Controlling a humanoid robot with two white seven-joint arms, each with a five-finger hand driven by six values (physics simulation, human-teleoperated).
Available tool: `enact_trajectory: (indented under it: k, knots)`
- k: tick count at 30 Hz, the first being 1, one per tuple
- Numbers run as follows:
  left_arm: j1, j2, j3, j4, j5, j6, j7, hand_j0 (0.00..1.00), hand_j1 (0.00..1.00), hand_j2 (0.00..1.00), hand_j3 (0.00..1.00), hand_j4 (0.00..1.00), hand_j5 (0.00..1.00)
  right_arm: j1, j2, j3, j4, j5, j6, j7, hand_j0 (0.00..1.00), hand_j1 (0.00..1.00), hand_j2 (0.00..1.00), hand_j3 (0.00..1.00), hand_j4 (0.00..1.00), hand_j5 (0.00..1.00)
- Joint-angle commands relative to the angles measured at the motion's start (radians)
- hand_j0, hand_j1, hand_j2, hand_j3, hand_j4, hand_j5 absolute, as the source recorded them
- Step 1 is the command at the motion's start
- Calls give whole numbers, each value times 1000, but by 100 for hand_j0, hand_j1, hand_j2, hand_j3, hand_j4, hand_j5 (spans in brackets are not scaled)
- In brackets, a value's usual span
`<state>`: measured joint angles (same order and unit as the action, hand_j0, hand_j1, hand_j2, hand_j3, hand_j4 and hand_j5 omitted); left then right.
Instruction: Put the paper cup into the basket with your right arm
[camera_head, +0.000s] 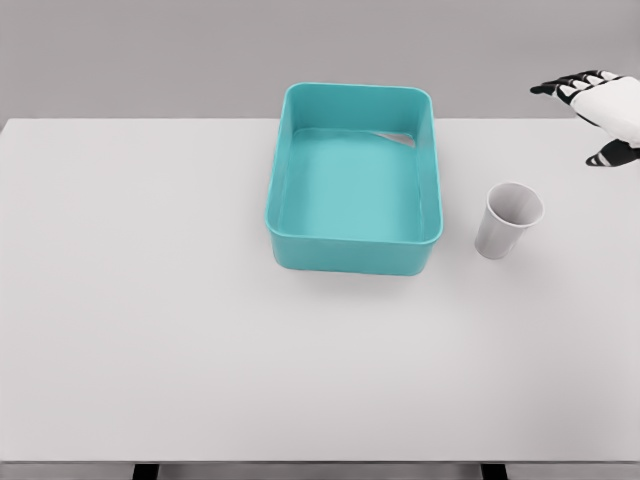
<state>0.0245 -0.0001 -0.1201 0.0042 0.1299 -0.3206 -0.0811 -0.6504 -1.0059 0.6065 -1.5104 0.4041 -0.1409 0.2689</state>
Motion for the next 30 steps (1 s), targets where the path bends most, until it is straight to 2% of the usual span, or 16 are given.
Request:
enact_trajectory:
  k: [1,5,6,8,10,12,13,18,21,23,30]
  knots:
    - [0,0,0,-1,0,0,0,100,100,100,100,100,100,0,0,-1,-4,-1,1,0,100,100,100,100,100,100]
    - [0,0,-1,-1,0,0,0,100,100,100,100,100,100,0,6,-7,-39,-42,0,0,100,100,100,100,100,100]
    - [0,0,-1,0,0,0,0,100,100,100,100,100,100,0,4,-7,-36,-97,0,3,100,100,100,100,100,100]
    - [0,0,0,-1,0,0,0,100,100,100,100,100,100,0,0,-16,-7,-218,0,85,100,100,100,100,100,100]
    - [0,0,0,0,0,0,0,100,100,100,100,100,100,0,-2,-40,96,-491,-3,254,100,100,100,100,100,100]
    - [0,0,0,0,0,0,0,100,100,100,100,100,100,0,-2,-42,202,-642,-14,342,100,100,100,100,100,100]
    - [0,0,0,0,0,0,0,100,100,100,100,100,100,0,-2,-42,231,-689,-14,342,100,100,100,100,100,100]
    - [0,0,0,-1,0,0,0,100,100,100,100,100,100,2,9,-42,343,-827,-12,342,100,100,100,100,100,100]
    - [0,0,0,-1,0,0,0,100,100,100,100,100,100,8,23,-39,377,-831,-14,342,100,100,100,100,100,100]
    - [0,0,-1,0,0,0,0,100,100,100,100,100,100,12,59,-33,415,-831,-17,342,100,100,100,100,100,100]
    - [0,0,0,-1,0,0,0,100,100,100,100,100,100,31,101,-14,421,-827,-25,342,100,100,100,100,100,100]
